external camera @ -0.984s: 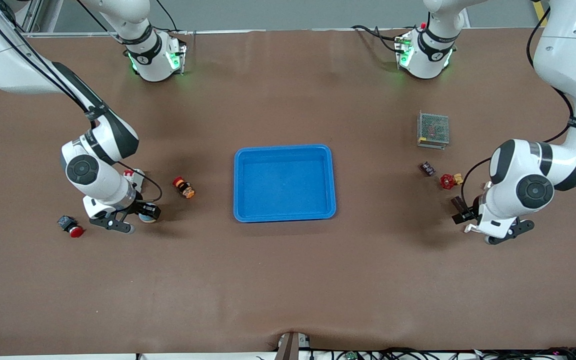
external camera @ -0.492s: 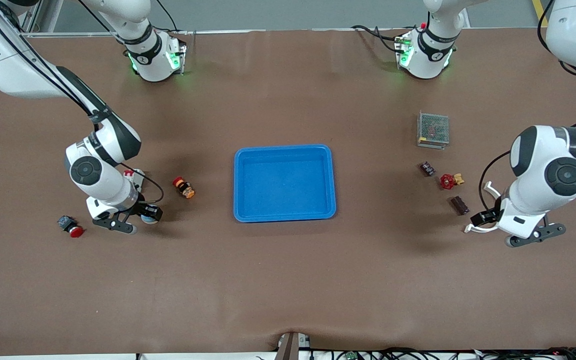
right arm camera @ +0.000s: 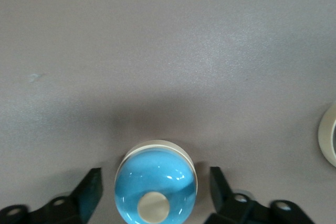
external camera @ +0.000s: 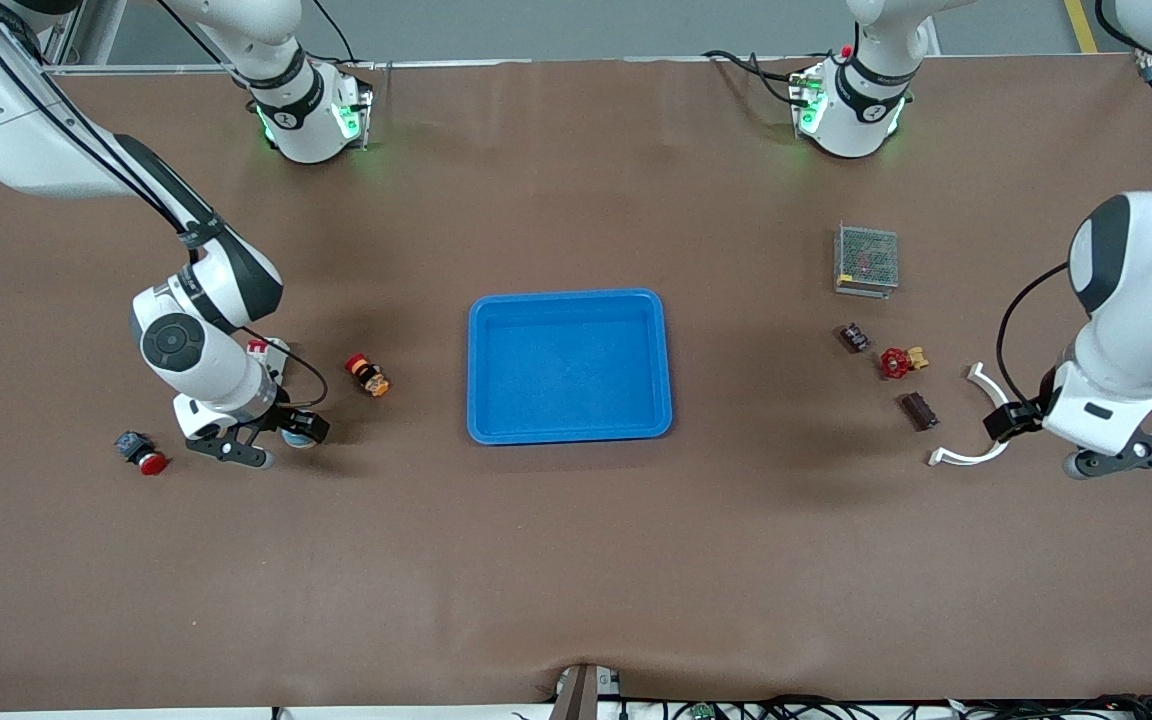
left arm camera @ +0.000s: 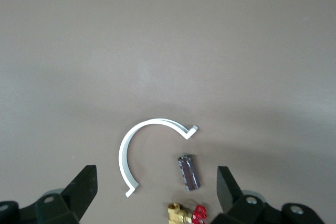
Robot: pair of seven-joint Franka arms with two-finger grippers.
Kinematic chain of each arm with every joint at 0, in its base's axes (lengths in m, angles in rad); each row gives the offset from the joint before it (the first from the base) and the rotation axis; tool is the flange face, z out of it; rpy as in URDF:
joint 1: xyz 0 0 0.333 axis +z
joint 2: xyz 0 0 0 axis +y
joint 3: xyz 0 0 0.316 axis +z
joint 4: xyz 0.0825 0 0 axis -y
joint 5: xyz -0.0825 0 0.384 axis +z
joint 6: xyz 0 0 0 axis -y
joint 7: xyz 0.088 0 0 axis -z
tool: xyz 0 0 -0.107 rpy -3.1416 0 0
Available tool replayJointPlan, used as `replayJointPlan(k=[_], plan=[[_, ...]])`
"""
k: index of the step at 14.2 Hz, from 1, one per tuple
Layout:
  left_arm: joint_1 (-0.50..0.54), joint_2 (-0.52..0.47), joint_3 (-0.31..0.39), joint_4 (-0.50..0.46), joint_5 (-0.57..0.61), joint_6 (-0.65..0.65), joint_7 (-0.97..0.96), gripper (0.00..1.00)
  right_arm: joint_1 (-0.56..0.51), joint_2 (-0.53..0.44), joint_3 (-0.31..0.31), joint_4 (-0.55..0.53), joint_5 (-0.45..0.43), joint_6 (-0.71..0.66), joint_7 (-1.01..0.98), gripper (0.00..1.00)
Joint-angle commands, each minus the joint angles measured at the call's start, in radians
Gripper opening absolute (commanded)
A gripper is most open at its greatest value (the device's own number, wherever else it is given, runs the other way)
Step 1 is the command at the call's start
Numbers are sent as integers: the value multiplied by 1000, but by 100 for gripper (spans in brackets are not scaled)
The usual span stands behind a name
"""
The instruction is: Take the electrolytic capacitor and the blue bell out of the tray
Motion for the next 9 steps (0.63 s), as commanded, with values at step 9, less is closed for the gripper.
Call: replayJointPlan(k=[9], plan=[[-33, -212, -17, 102, -226, -319, 139, 100, -54, -10, 180, 349, 132, -511, -357, 100]])
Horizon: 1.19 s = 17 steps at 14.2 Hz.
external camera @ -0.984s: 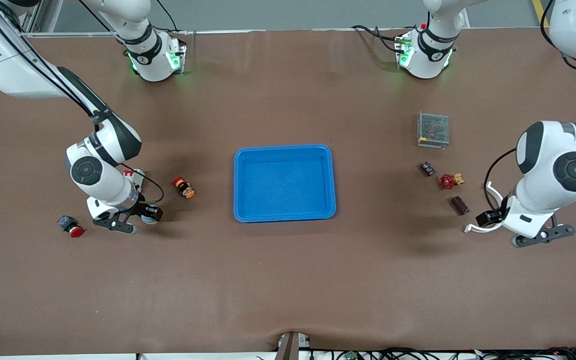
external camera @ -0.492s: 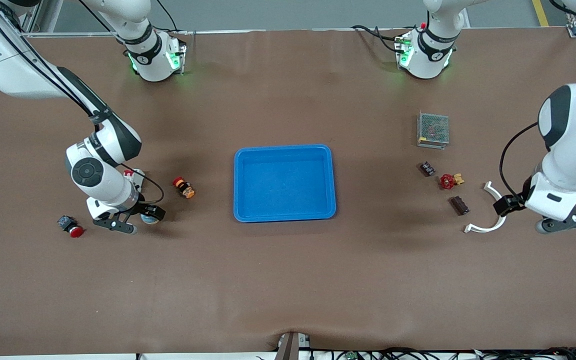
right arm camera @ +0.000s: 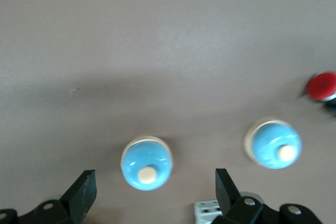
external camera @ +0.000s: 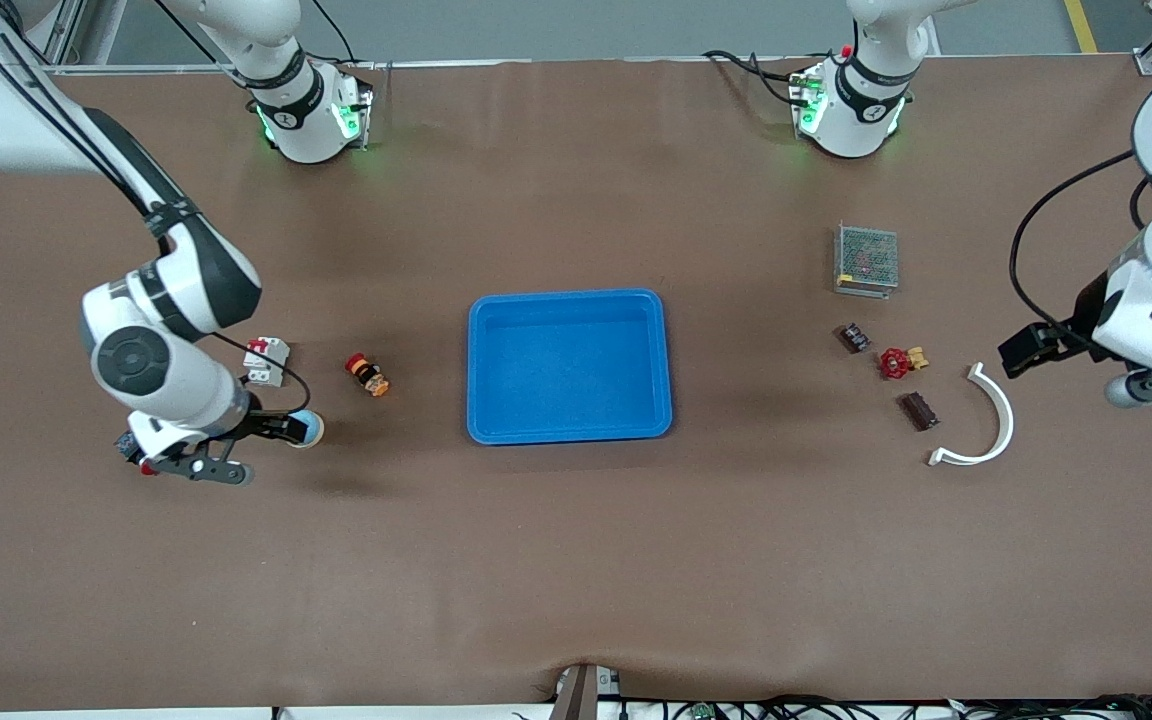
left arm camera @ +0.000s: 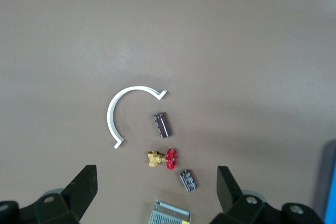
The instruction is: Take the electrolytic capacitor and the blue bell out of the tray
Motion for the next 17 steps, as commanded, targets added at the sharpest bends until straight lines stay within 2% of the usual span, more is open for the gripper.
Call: replayJointPlan(k=[1, 4, 7, 10, 11, 13, 17], plan=[[-46, -69, 31, 3, -22, -74, 24, 100, -8, 5, 11, 129, 38, -118, -153, 100], [-207, -124, 156, -2, -29, -151, 31, 100, 47, 5, -11, 255, 58, -232, -223, 100], [-273, -175, 225, -9, -113, -209, 32, 100, 171, -1, -158, 382, 171, -312, -330, 100], [-284, -233, 229, -55, -153, -237, 31, 100, 300, -24, -316, 499, 272, -401, -441, 100], [-287, -247, 229, -68, -153, -237, 31, 100, 345, -41, -391, 507, 315, -401, -472, 100], [-298, -261, 236, -77, -153, -242, 37, 100, 470, -91, -583, 518, 424, -401, -564, 100], [-311, -279, 279, -83, -162, -254, 101, 100, 780, -188, -1058, 516, 679, -406, -685, 100]])
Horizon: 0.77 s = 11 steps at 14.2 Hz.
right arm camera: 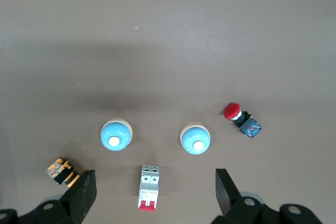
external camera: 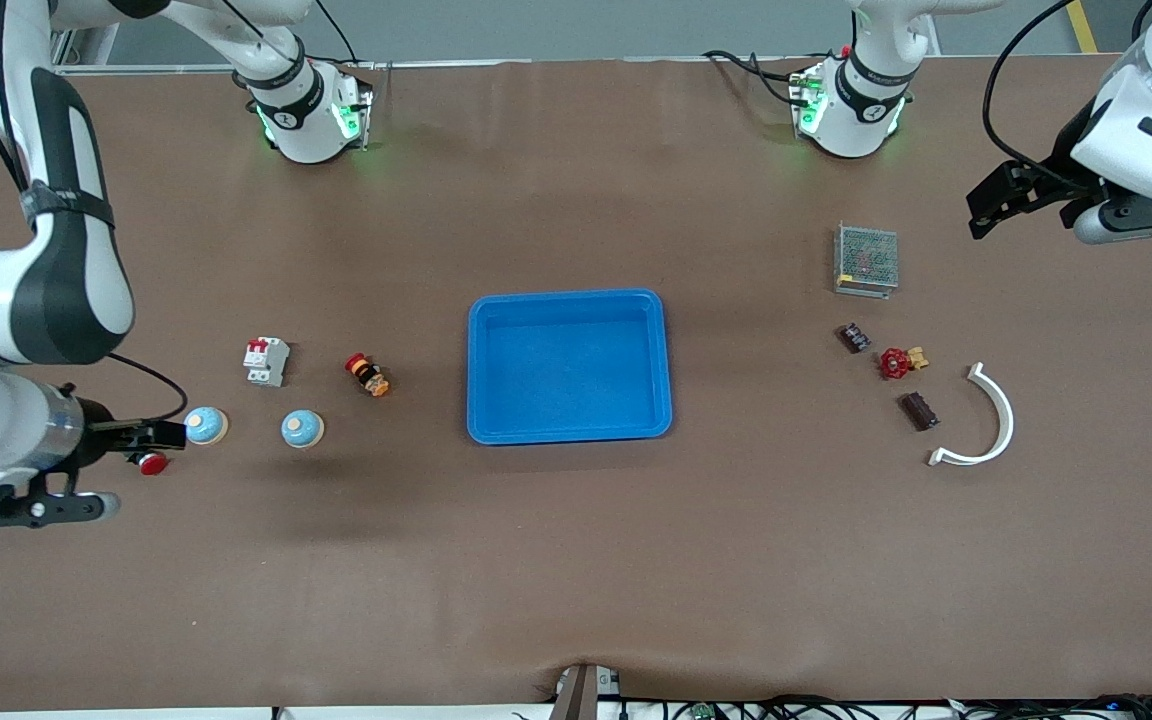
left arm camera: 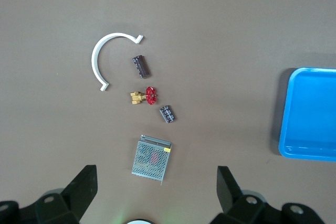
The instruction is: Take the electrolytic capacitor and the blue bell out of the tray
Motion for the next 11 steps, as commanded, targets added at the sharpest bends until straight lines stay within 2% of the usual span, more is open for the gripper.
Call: replayJointPlan(k=[1, 4, 8, 11], plan=[[-7, -45, 39, -34, -23, -11, 73, 100, 188, -74, -273, -11, 129, -32, -59, 100], [-6, -72, 40, -57, -32, -11, 75, 100, 178, -132, -271, -11, 133, -91, -56, 100], [-2, -71, 40, -54, -35, -13, 77, 100, 95, -241, -187, -13, 129, -180, -52, 100], [2, -56, 40, -41, -31, -11, 77, 100, 78, -305, -182, -31, 126, -202, -47, 100]])
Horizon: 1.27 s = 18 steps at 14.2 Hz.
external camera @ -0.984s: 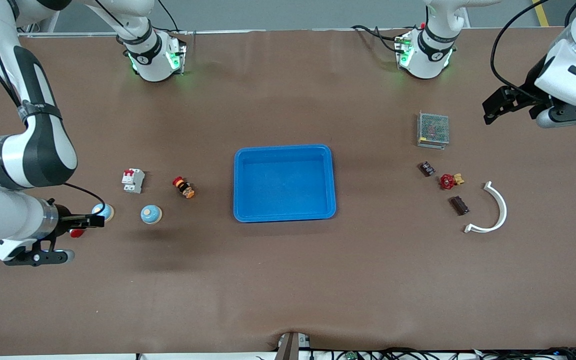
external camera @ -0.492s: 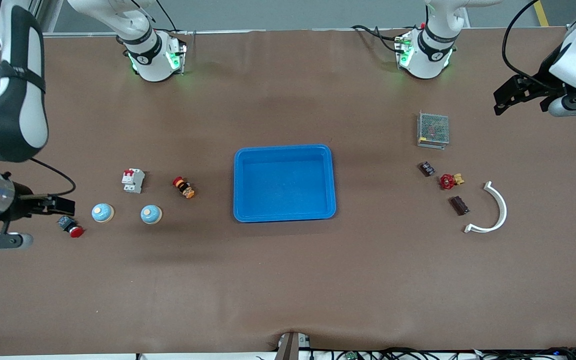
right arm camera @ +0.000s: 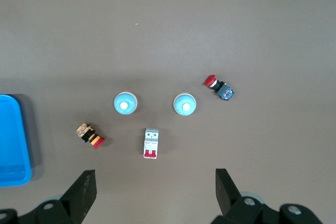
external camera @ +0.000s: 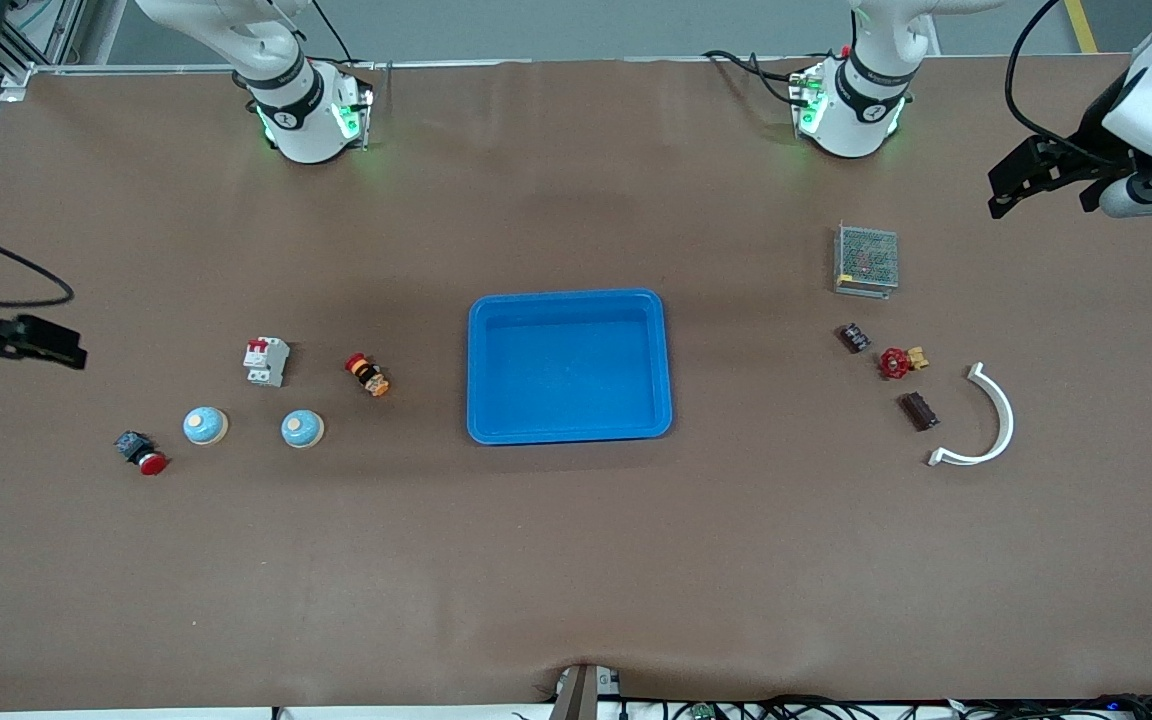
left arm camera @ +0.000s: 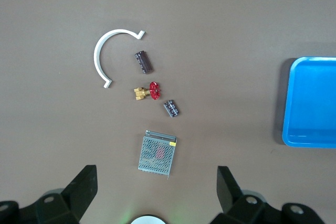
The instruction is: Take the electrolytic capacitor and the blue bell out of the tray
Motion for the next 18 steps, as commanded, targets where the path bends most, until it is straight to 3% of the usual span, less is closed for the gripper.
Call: replayJointPlan(k=[1, 5, 11, 18], plan=[[2, 3, 6, 2, -10, -2, 20, 100, -33, -83, 25, -65, 12, -4, -1, 100], [3, 78, 6, 88, -2, -3, 16, 100, -73, -150, 37, -135, 14, 5, 0, 100], [0, 101, 6, 118, 1, -2, 13, 100, -159, -262, 96, -300, 8, 88, 8, 100], [2, 116, 6, 141, 1, -3, 13, 100, -191, -354, 97, -423, 3, 111, 8, 100]])
